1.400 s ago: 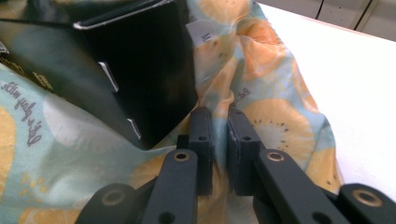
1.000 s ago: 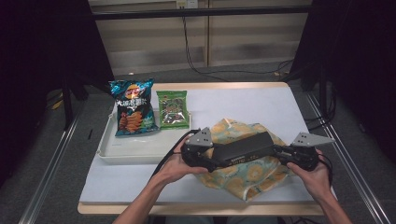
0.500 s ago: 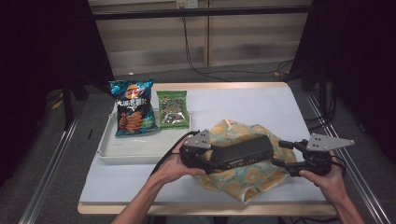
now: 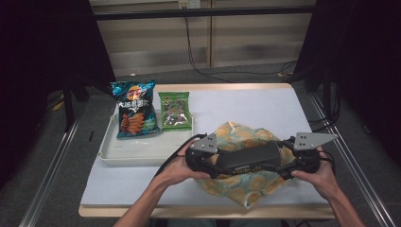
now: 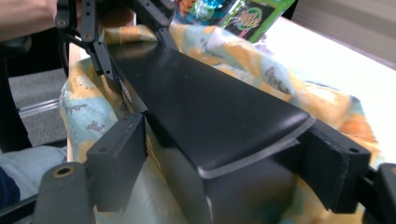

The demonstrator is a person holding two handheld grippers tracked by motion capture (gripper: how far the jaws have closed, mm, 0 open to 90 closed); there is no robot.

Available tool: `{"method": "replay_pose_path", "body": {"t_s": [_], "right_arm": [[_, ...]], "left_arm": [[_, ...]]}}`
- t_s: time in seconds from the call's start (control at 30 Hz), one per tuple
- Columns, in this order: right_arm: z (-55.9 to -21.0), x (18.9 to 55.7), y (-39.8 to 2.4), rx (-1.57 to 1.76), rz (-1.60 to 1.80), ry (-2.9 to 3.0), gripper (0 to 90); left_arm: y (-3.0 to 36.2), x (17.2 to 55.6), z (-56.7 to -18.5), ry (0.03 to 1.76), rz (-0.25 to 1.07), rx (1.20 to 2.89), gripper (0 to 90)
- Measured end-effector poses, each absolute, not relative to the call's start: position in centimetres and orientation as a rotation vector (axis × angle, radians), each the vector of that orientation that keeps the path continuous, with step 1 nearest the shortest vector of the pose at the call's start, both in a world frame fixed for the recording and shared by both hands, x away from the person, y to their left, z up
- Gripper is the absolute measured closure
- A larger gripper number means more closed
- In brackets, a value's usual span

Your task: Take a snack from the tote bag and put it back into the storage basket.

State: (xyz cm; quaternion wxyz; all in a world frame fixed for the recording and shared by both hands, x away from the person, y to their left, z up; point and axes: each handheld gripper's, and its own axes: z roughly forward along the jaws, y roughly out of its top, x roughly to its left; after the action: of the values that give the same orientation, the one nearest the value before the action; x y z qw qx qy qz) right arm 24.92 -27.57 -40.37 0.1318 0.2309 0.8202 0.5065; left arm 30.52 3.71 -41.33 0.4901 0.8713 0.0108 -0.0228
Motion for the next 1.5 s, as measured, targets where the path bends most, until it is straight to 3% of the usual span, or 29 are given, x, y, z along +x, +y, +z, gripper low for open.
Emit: {"method": "replay_pose_path", "body": {"t_s": [0.33,0.63,0.87,1.07,1.27,1.5], "right_arm": [[-40.9,25.1,-26.5,0.620,1.428,2.432,16.4],[-41.2,25.2,-27.2,0.598,1.454,2.491,28.7],[-41.0,24.9,-27.5,0.549,1.524,2.554,42.5],[-41.1,24.8,-27.2,0.541,1.502,2.579,43.6],[-40.4,24.4,-27.7,0.560,1.490,2.545,43.8],[-39.2,23.7,-28.9,0.573,1.508,2.492,43.8]], "left_arm": [[3.6,30.6,-41.6,0.013,-0.071,2.126,43.0],[3.7,30.9,-42.2,0.040,-0.098,2.143,39.7],[4.0,31.4,-42.4,0.095,-0.083,2.141,29.8],[4.0,31.4,-42.6,0.114,-0.096,2.146,27.9],[4.9,31.6,-42.2,0.164,-0.064,2.134,17.5],[5.7,31.6,-43.0,0.212,-0.052,2.154,16.0]]}}
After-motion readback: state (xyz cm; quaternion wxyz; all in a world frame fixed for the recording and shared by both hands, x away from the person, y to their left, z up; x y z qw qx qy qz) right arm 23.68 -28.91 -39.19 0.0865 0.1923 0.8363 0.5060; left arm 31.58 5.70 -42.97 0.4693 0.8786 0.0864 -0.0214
